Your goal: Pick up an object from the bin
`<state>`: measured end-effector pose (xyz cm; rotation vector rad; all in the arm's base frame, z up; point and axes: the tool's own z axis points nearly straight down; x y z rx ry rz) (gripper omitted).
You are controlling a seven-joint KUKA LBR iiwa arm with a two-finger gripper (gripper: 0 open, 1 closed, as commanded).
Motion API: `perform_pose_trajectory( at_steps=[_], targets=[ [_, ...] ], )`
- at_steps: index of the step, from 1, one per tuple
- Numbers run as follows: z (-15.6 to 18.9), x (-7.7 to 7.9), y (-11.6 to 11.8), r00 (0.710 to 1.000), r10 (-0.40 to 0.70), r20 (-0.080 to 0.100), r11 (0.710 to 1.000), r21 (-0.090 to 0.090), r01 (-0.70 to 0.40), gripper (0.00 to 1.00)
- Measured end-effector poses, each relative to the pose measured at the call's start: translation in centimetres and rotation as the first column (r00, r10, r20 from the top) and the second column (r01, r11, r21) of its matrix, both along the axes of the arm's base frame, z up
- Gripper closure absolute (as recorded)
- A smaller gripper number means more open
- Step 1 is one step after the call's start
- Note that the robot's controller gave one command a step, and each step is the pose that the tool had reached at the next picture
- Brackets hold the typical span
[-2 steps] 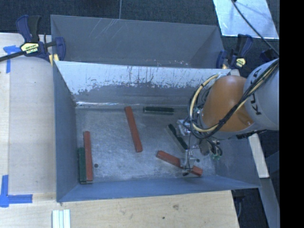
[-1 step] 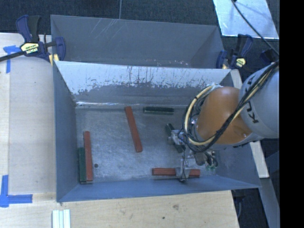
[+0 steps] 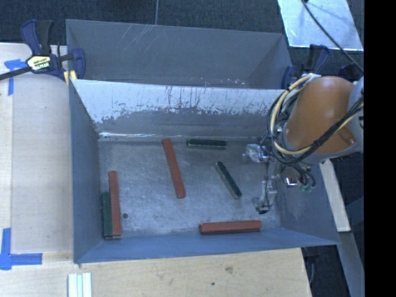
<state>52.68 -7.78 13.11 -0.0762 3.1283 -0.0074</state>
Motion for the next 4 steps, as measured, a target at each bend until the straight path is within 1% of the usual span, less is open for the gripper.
perform_pose_trajectory(
  at_steps=[1, 2, 3, 4],
  targets=[
    [-6.0, 6.6, 2.3, 0.915, 0.403, -0.012, 0.915, 0.003, -0.403, 0.0],
    [-4.7, 5.6, 6.2, 0.908, 0.419, -0.01, 0.908, 0.005, -0.419, 0.0],
    [-4.8, 5.7, 6.0, 0.91, 0.415, -0.01, 0.91, 0.004, -0.415, 1.0],
    [9.0, 6.7, 5.7, 0.902, 0.432, -0.001, 0.902, -0.002, -0.432, 1.0]
  ],
)
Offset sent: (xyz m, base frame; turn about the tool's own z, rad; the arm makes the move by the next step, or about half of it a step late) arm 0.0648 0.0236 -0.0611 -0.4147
